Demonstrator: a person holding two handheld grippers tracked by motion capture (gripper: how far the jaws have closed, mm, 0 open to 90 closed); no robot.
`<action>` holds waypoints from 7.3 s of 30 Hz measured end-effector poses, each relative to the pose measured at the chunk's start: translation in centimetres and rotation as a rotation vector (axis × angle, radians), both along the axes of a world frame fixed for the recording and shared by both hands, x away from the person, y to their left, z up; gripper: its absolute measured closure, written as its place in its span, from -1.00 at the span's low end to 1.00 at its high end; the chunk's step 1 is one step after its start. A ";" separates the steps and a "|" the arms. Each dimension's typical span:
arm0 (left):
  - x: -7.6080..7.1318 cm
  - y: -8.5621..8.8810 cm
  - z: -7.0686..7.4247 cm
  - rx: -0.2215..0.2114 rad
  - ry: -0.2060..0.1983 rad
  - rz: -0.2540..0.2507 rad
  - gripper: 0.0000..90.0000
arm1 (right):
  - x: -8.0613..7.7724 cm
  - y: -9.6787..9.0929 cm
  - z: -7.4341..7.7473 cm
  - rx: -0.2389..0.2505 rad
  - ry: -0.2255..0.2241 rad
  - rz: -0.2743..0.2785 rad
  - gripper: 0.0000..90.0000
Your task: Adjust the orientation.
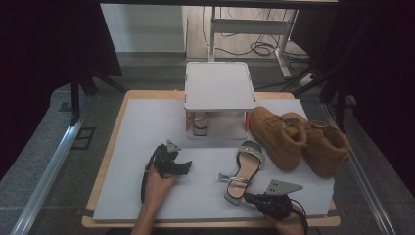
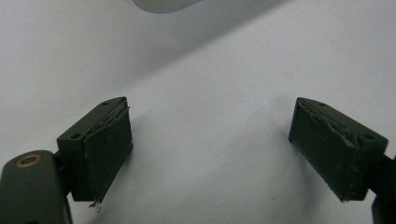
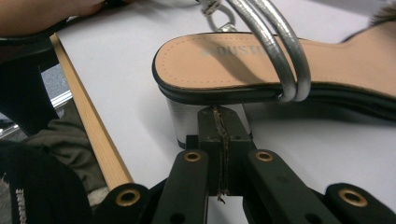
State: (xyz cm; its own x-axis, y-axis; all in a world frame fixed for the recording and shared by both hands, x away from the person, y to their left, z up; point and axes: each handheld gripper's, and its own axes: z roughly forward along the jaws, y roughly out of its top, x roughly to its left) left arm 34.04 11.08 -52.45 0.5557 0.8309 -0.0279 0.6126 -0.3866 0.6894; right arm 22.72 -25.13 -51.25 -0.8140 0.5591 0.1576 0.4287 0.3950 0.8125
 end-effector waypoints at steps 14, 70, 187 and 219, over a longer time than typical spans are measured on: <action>0.0 0.0 0.0 0.003 0.001 -0.002 -0.71 | 1.5 3.5 -0.1 -0.018 -0.035 0.012 0.99; 0.1 0.0 0.0 -0.004 0.004 0.002 -0.71 | 3.3 -7.0 -1.2 -0.187 -0.040 -0.387 -0.66; -2.9 -12.7 1.6 -0.063 0.059 -0.479 -0.14 | 3.0 -7.1 -1.5 -0.171 -0.055 -0.403 -0.67; -3.6 -8.4 3.3 -0.106 -0.032 -0.391 -0.13 | 3.0 -7.1 -1.5 -0.168 -0.056 -0.403 -0.67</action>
State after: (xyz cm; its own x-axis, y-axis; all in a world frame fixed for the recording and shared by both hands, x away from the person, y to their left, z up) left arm 30.42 2.69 -49.15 0.8313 0.5501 -0.0791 0.4107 -0.5121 0.7544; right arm 25.70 -32.25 -52.79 -0.5303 0.8478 -0.0008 0.5330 0.3341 0.7774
